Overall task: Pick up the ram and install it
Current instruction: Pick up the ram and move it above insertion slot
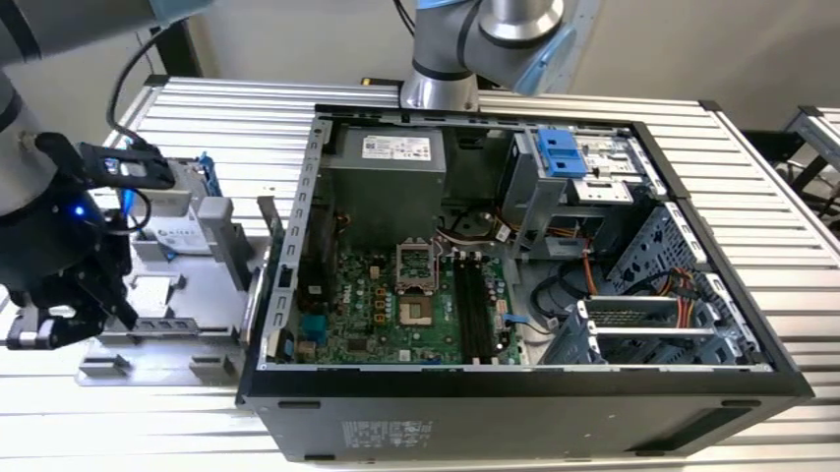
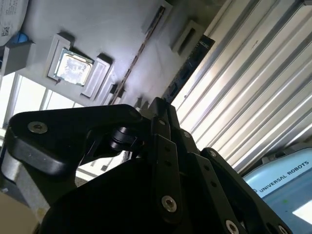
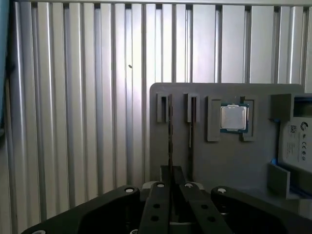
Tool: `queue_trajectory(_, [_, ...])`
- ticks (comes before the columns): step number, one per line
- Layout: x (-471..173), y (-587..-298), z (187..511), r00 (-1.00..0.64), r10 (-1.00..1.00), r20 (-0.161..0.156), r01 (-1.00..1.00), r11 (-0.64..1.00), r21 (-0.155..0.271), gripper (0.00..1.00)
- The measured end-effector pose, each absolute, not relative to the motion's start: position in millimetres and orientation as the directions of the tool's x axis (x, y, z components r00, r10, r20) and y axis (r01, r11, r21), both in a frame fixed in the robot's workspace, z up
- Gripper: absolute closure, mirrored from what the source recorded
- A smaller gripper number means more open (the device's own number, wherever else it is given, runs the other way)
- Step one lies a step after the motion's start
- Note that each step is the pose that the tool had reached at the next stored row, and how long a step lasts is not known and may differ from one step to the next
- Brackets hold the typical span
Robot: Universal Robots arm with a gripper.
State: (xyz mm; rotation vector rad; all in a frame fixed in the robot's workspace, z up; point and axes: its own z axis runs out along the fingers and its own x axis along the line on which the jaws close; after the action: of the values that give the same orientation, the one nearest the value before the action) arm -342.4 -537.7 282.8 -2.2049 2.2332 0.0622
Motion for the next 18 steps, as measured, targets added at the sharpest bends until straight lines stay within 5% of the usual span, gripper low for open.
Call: queue_trajectory(18, [-342.4, -537.7, 361.1, -0.013, -0.999, -0.03, -1.0, 0.012, 0.026, 1.0])
